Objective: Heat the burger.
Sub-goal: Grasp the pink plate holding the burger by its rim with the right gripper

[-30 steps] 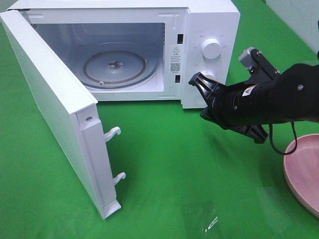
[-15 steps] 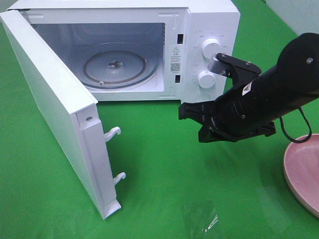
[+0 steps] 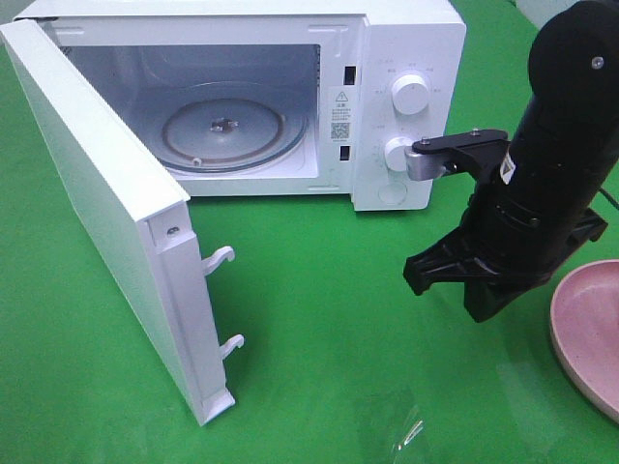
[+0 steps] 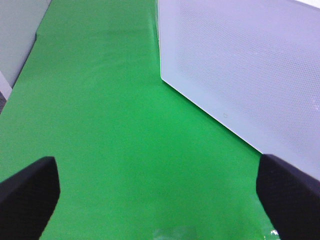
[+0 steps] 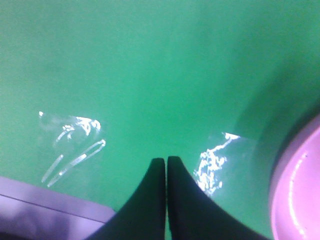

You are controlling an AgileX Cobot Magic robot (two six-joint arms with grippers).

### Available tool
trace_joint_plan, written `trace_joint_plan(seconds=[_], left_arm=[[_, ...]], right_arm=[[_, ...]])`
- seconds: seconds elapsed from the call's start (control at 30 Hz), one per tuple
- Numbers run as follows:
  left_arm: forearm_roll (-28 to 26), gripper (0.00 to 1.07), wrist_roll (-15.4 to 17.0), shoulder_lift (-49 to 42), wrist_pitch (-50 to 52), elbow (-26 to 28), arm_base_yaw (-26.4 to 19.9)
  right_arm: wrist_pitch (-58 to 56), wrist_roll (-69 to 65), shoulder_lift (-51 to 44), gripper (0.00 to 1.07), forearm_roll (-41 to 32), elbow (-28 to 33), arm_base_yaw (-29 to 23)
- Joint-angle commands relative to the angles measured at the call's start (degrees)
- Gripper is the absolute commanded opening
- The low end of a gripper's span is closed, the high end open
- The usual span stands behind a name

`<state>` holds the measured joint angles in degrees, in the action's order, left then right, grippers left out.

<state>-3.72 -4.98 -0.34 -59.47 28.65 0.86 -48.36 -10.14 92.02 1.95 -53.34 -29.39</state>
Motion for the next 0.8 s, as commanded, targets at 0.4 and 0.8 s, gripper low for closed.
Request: trace_joint_plan(seconds=[0.4,0.8], left_arm=[[-0.3,1.00,0.0,-0.1,0.1,-0.1,0.0],[-0.3,1.00,0.0,-0.1,0.1,-0.1,0.0]], right_arm=[[-6.1,2.3,-7.3,0.05,5.1,-0.1,7.3],[-10.3,3.7,-11.2,0.10,8.1,-0.1,16.5]])
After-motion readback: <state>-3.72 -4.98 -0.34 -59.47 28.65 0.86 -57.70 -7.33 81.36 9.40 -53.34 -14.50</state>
